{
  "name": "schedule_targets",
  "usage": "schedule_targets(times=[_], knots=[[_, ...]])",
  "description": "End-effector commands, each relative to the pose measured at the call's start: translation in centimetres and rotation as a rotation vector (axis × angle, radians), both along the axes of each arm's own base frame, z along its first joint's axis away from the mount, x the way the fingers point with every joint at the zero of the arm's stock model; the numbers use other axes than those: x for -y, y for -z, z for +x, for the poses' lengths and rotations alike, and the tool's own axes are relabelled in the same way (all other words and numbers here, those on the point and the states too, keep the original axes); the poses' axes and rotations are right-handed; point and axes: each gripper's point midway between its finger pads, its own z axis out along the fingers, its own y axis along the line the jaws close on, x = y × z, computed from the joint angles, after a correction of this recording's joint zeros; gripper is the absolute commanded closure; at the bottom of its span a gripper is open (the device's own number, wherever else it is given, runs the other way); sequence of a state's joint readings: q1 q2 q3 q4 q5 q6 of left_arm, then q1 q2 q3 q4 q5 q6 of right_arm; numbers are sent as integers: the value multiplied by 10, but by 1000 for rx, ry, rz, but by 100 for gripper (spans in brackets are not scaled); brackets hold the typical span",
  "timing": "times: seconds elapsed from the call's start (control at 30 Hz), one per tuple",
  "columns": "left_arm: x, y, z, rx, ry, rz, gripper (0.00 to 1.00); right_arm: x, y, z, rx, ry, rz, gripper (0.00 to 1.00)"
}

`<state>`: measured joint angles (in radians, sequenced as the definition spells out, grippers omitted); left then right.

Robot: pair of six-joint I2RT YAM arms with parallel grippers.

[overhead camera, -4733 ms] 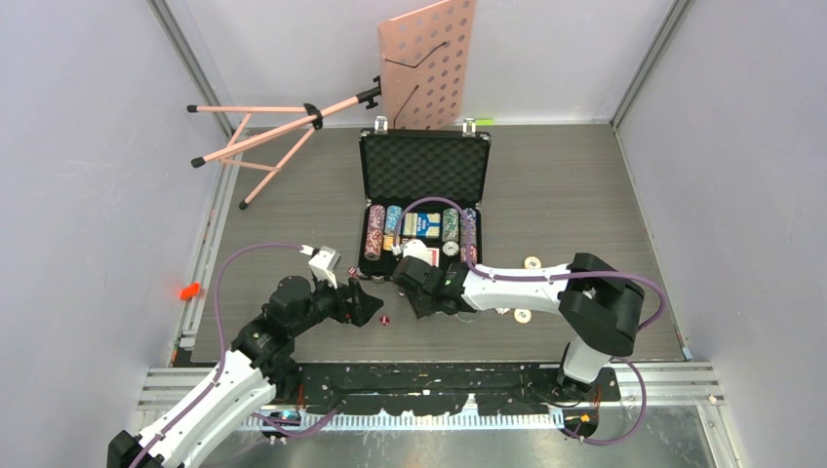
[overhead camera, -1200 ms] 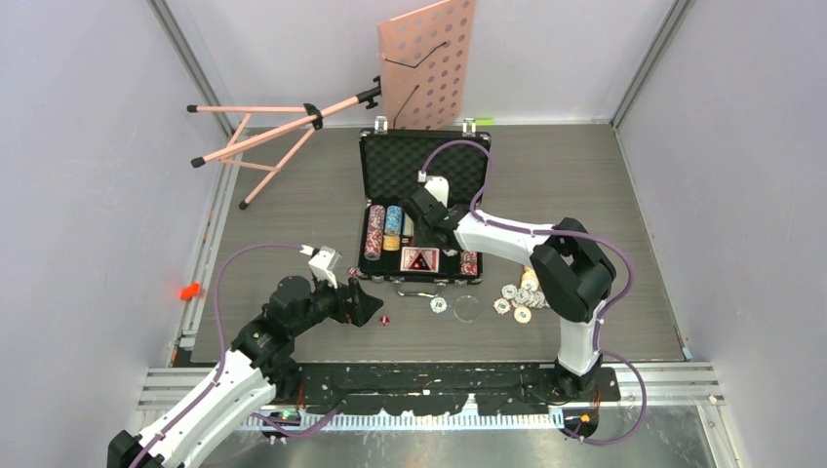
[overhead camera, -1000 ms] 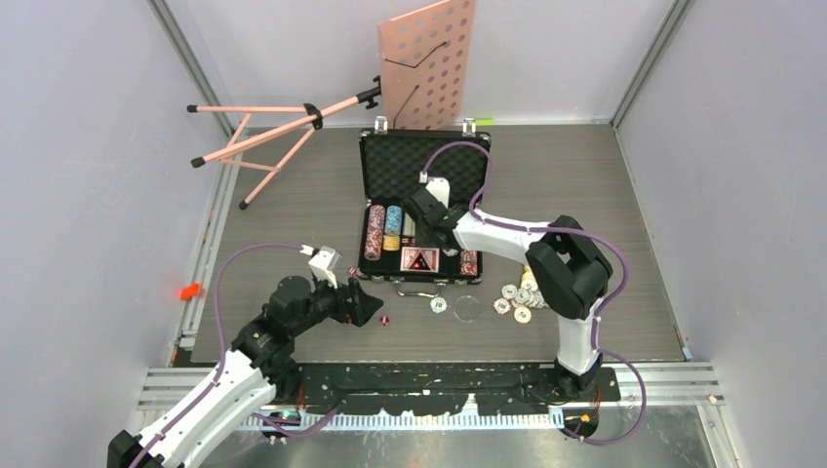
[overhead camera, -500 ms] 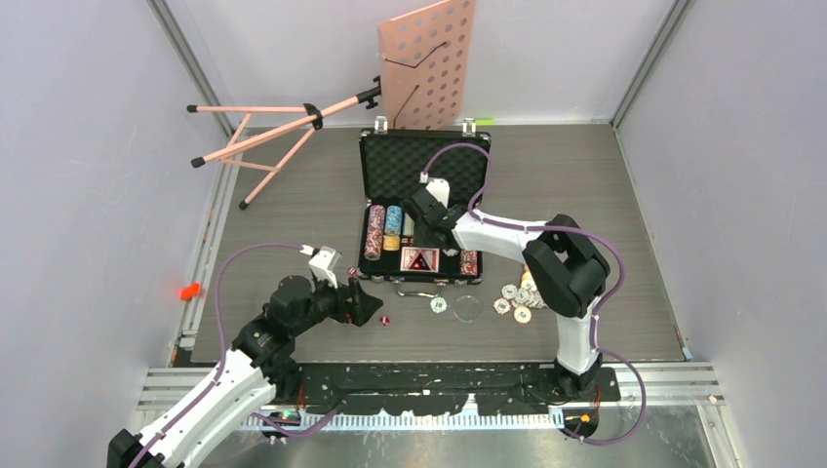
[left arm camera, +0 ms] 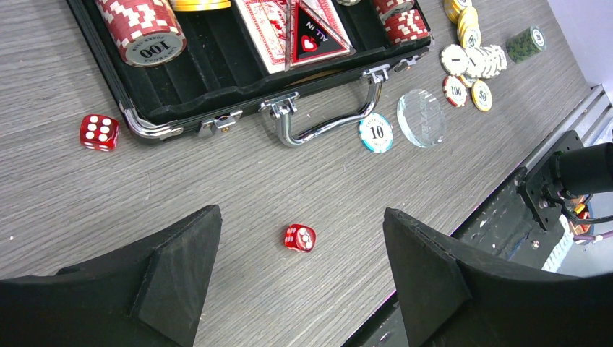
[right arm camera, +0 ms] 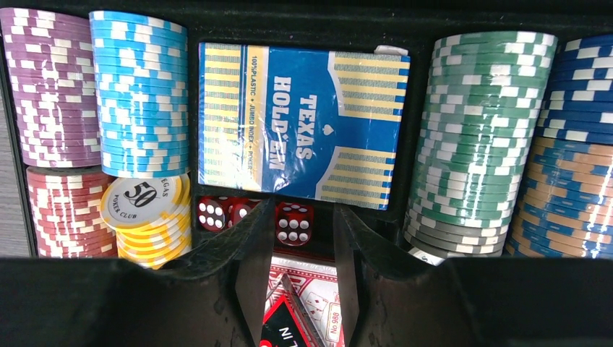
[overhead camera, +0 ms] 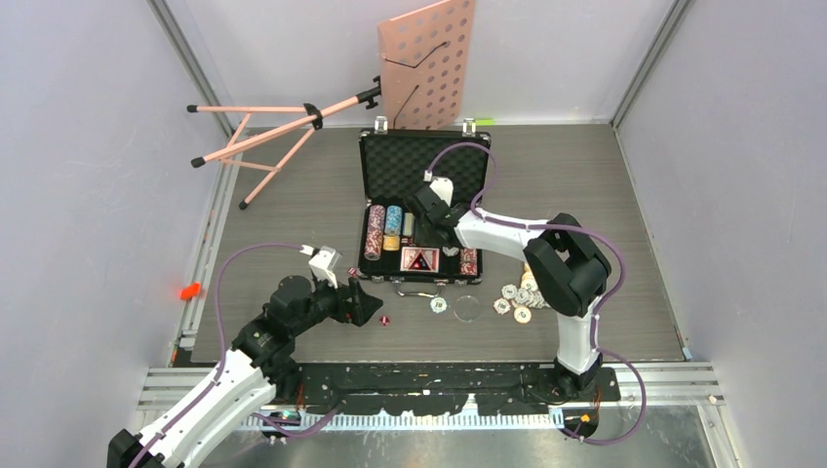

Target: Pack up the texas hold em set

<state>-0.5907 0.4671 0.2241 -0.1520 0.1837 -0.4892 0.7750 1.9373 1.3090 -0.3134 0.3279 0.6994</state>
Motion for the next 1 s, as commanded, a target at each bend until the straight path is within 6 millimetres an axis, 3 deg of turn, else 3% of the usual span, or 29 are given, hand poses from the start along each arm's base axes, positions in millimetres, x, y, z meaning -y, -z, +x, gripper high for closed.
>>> schedule_targets(times=[0.0, 0.2, 0.37, 0.5, 0.57, 0.7, 0.97], knots=[[2, -7, 3, 33, 5, -9, 15, -12, -33, 8, 70, 11, 94, 58], [1, -7, 4, 31, -1, -6, 15, -13, -57, 4, 90, -6, 130, 57], [1, -5, 5, 23, -7, -1, 14, -13, -75, -15, 64, -67, 163, 49], [0, -5, 6, 21, -16, 2, 14, -27, -79, -57, 50, -192, 108, 38], [-2, -5, 6, 20, -30, 2, 14, -33, -77, -79, 64, -258, 40, 37], [-13, -5, 12, 21, -110, 5, 18, -42, -68, -120, 46, -372, 2, 44], [-62, -4, 30, 33, -441, 13, 16, -71, -52, -172, 21, -508, 117, 52]])
